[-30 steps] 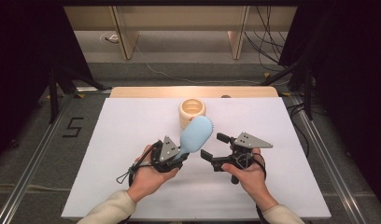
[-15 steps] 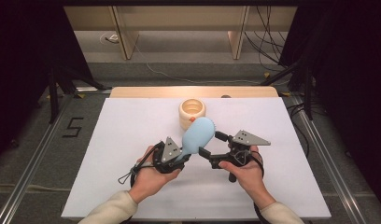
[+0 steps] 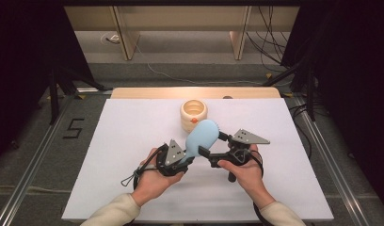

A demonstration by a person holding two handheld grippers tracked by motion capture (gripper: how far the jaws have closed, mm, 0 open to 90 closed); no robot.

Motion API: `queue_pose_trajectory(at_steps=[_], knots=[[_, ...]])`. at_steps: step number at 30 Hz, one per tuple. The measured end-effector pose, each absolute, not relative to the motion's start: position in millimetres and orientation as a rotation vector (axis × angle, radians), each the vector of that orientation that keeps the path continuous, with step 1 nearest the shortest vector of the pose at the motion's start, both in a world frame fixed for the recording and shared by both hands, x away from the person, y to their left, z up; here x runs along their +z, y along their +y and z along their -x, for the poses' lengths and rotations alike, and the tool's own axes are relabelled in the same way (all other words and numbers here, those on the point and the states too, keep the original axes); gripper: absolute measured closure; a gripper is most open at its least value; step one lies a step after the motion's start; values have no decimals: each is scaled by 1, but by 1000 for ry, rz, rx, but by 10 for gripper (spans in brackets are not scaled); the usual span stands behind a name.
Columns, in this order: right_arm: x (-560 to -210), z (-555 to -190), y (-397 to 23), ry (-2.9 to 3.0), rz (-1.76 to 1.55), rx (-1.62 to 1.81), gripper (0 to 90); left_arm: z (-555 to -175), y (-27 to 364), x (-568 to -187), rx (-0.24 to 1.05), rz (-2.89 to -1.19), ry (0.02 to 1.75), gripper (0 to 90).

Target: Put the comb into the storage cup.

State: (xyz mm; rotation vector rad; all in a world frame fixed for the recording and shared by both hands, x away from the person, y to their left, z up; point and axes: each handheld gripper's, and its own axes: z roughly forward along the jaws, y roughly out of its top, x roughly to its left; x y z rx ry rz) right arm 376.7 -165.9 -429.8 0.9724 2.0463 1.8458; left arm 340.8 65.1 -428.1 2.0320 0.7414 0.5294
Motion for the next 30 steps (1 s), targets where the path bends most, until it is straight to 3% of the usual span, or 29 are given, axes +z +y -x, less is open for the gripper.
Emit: queue_pose_trajectory(at_steps=[19, 30], knots=[[-428, -381, -159, 2036, -976, 1860, 60, -338, 59, -429, 522, -2034, 729, 692], [-428, -382, -156, 2012, -976, 1885, 124, -338, 58, -429, 518, -2027, 733, 692]])
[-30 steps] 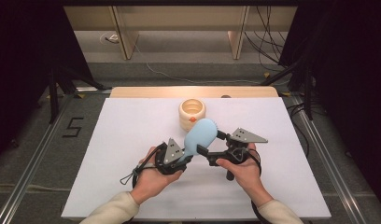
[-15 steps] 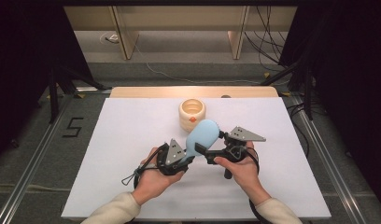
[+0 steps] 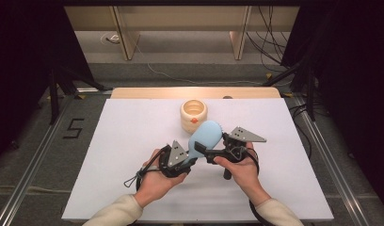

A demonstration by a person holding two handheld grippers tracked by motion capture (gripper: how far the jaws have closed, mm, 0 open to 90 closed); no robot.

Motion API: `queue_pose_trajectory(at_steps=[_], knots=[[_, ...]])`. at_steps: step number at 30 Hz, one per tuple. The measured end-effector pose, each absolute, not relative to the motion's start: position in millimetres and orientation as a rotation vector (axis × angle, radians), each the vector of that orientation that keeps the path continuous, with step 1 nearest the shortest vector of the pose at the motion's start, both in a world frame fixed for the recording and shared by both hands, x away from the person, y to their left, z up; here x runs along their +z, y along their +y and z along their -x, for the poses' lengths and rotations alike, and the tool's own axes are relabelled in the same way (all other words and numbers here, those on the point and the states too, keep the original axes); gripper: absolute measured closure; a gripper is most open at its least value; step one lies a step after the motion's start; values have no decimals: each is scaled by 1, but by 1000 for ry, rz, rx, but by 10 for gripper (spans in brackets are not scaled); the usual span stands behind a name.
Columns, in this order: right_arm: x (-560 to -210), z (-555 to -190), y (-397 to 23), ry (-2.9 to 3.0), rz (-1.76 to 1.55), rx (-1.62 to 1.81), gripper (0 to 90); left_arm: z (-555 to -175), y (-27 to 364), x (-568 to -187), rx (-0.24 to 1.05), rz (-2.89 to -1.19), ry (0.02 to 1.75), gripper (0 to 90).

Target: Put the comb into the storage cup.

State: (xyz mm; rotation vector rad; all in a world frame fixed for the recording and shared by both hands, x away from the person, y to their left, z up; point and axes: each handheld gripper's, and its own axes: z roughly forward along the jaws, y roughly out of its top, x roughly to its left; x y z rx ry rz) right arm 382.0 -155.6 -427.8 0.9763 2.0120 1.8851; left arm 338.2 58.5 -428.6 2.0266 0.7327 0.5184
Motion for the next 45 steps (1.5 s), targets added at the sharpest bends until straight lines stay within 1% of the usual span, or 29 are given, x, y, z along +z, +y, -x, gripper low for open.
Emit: queue_pose_trajectory(at_steps=[9, 16, 20, 23, 26, 38, 45], knots=[[-427, -382, -154, 1994, -991, 1881, 196, -339, 59, -429, 519, -2020, 739, 693], [-427, -382, -153, 1968, -994, 1887, 280, -339, 59, -430, 521, -2015, 746, 692], [-427, -382, -153, 1966, -1001, 1899, 297, -339, 59, -429, 522, -2010, 749, 692], [-426, -382, -153, 1974, -998, 1933, 351, -339, 60, -429, 521, -2004, 750, 692], [-426, -382, -154, 1974, -1010, 1947, 366, -339, 60, -429, 516, -2001, 750, 692], [-418, -378, -150, 2012, -983, 2004, 488, -340, 60, -429, 531, -1984, 745, 691], [-412, -376, -146, 2052, -933, 1970, 507, -340, 61, -430, 531, -1971, 746, 686]])
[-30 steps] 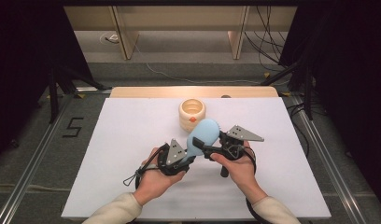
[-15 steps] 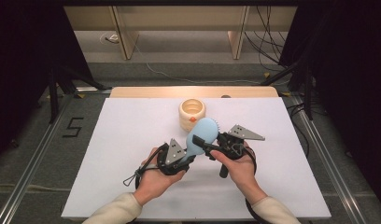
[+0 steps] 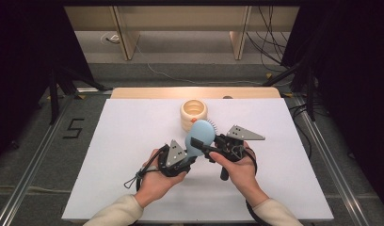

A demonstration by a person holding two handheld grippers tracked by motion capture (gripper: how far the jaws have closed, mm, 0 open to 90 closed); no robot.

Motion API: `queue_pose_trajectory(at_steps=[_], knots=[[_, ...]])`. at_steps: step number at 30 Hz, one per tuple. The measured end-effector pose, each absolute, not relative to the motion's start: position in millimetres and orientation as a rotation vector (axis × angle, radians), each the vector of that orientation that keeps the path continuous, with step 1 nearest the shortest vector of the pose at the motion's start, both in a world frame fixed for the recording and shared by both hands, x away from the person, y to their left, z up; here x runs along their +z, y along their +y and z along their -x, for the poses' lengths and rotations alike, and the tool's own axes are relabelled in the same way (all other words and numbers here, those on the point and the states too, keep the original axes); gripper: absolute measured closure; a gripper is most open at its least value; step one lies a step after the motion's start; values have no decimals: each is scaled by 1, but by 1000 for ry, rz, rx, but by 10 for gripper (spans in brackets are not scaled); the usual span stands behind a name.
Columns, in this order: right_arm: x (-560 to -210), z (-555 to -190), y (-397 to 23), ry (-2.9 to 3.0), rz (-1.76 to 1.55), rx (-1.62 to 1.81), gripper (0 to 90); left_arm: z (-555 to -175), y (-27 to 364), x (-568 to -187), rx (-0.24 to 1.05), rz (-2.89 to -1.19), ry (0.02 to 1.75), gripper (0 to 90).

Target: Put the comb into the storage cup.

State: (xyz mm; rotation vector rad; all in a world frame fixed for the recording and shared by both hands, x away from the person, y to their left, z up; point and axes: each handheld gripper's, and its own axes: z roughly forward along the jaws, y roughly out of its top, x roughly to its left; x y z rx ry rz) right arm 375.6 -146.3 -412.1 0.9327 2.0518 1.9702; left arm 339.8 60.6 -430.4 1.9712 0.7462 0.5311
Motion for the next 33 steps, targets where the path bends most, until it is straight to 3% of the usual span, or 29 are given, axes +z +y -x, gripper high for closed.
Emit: queue_pose_trajectory(at_steps=[5, 16, 24, 33], knots=[[-406, -375, -146, 2051, -889, 1953, 509, -342, 64, -429, 522, -1943, 760, 592], [-394, -377, -152, 2012, -872, 1917, 510, -342, 84, -434, 462, -1967, 720, 156], [-392, -379, -156, 2000, -874, 1890, 510, -335, 102, -438, 476, -1978, 752, 10], [-389, -381, -160, 1989, -875, 1866, 510, -327, 120, -441, 483, -1956, 753, 0]])
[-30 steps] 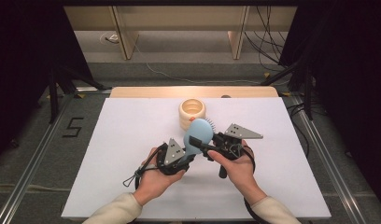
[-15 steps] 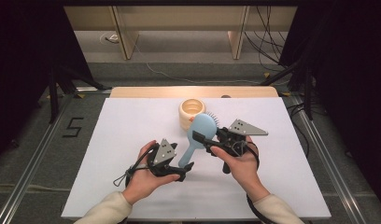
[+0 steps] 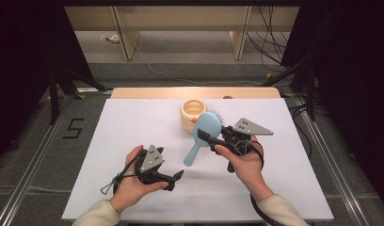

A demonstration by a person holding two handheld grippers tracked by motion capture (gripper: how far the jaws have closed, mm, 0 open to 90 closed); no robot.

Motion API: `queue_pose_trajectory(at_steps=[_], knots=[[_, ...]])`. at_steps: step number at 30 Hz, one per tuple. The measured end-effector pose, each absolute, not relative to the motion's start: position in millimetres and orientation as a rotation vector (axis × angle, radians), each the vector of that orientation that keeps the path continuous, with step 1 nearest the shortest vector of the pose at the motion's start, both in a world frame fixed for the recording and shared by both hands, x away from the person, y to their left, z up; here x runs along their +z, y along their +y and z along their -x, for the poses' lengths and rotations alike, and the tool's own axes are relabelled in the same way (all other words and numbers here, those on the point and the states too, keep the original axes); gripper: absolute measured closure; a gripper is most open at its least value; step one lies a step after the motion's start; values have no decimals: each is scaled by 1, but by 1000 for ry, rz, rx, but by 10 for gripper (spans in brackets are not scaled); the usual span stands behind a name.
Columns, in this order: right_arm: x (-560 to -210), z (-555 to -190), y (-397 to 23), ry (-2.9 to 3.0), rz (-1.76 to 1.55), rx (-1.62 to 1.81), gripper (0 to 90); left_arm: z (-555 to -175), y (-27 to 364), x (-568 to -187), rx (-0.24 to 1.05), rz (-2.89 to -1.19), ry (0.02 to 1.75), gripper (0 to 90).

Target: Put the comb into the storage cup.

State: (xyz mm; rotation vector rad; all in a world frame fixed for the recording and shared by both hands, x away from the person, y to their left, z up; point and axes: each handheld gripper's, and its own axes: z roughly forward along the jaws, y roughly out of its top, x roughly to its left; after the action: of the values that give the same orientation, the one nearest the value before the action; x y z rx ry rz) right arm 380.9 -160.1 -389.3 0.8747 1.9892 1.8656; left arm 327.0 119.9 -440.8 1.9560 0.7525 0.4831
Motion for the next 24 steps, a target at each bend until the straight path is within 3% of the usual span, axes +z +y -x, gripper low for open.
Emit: queue_pose_trajectory(at_steps=[24], knots=[[-378, -391, -166, 1957, -877, 1828, 509, -317, 144, -444, 555, -1898, 759, 7]])
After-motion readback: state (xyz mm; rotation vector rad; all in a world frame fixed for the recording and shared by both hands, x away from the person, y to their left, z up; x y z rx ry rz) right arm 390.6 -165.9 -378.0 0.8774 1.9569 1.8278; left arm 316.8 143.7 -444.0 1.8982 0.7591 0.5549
